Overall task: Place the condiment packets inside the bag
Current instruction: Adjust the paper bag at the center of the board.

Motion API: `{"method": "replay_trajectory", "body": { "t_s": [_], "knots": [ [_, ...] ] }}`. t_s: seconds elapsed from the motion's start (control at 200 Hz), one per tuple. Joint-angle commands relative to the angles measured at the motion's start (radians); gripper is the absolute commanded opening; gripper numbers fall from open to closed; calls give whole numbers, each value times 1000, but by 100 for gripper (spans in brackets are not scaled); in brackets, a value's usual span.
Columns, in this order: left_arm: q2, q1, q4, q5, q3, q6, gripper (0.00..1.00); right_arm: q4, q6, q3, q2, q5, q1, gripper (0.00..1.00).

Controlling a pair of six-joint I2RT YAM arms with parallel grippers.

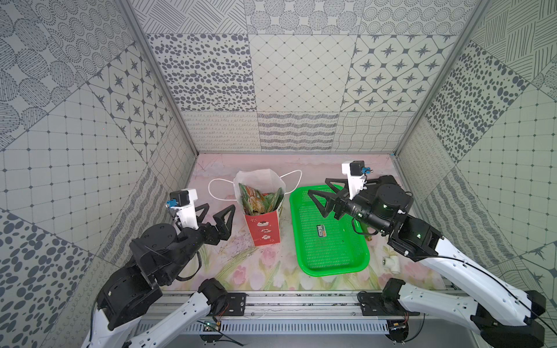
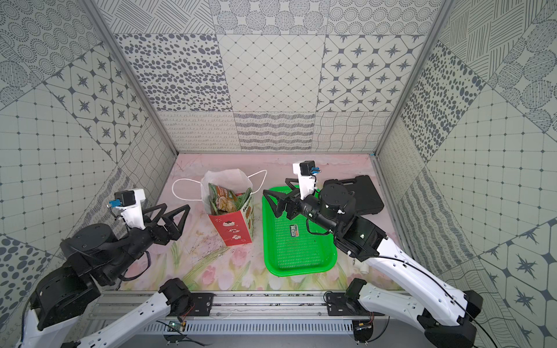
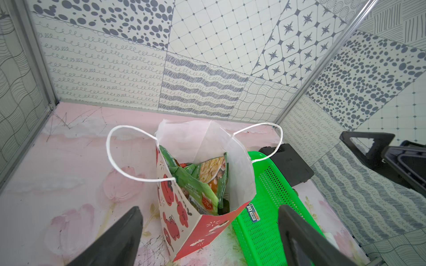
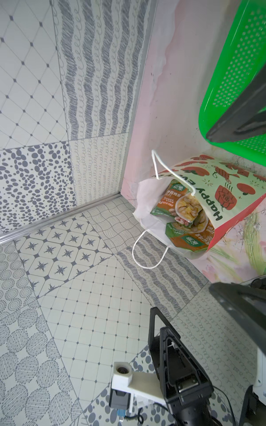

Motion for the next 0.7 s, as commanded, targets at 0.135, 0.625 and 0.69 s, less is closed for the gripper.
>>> {"method": "replay_trajectory", "body": {
  "t_s": [0.135,0.625,0.69],
  "knots": [
    [-40,5,-263,-237,21,-228,96,-45,-59,-98,-105,140,4,97],
    [-62,5,-420,-256,-220,-613,99,-151,-142,-249,-284,381,2,97],
    [-55,4,-395,-256,-259,-631,99,-163,-123,-248,-275,410,2,97]
  ]
}}
